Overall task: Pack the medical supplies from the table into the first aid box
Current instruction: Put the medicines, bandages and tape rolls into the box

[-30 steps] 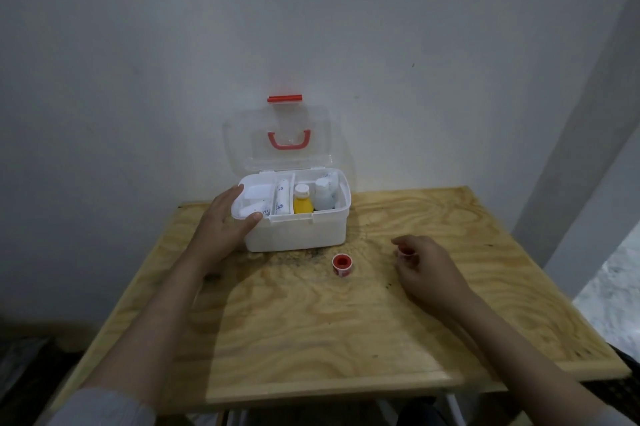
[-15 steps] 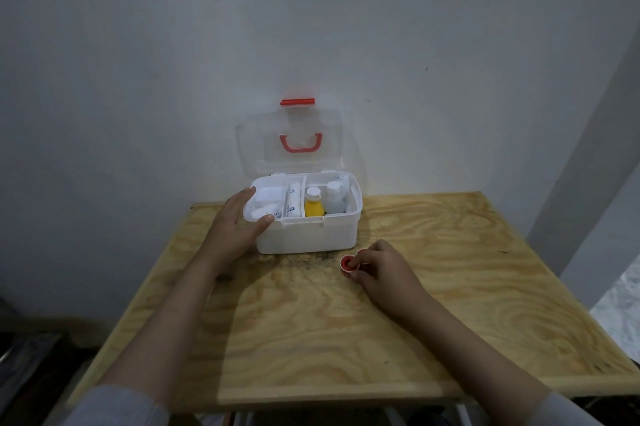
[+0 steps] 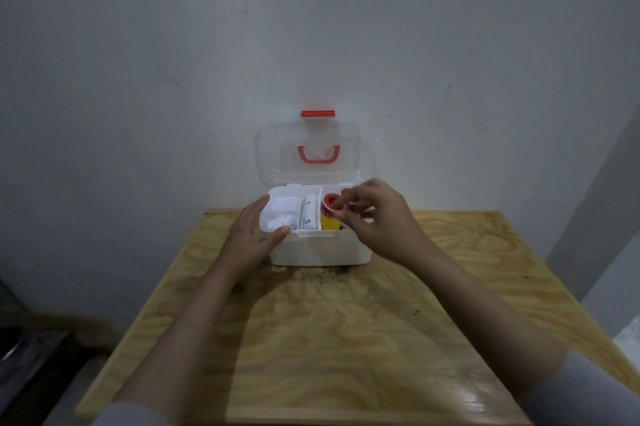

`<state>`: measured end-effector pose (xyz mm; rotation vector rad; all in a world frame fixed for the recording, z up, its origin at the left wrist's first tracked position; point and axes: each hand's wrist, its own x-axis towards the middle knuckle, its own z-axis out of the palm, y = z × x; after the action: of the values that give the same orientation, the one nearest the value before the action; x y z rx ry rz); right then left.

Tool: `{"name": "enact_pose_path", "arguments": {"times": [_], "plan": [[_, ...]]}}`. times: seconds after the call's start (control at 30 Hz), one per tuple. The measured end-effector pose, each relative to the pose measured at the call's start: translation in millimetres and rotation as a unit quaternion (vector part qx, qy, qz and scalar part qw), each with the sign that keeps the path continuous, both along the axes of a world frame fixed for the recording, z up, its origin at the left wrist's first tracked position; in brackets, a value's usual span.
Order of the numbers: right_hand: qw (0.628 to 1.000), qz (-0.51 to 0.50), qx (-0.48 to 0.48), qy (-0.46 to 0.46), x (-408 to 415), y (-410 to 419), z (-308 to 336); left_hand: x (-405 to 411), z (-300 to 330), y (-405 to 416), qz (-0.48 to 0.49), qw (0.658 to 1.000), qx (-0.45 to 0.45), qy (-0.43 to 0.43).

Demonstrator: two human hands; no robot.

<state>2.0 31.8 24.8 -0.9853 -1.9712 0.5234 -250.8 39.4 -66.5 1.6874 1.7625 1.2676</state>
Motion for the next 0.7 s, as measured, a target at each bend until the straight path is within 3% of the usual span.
{"name": "enact_pose_path", "arguments": {"times": [0.17, 0.27, 0.4, 0.7], "plan": [[0.994, 0.032, -0.01, -0.099, -63, 54, 27, 4, 2, -2, -0.002, 1.0, -0.005, -0.001], [0.977, 0.047, -0.047, -0.205, -91, 77, 25, 4, 1, -2, -0.003, 1.0, -0.004, -0.008], [0.958, 0.056, -0.07, -0.273, -114, 88, 13, 5, -1, -2, -0.004, 1.0, 0.001, 0.008], [0.957, 0.058, -0.06, -0.278, -122, 94, 8, 3, -4, 0, -0.001, 1.0, 0.003, 0.011]]}}
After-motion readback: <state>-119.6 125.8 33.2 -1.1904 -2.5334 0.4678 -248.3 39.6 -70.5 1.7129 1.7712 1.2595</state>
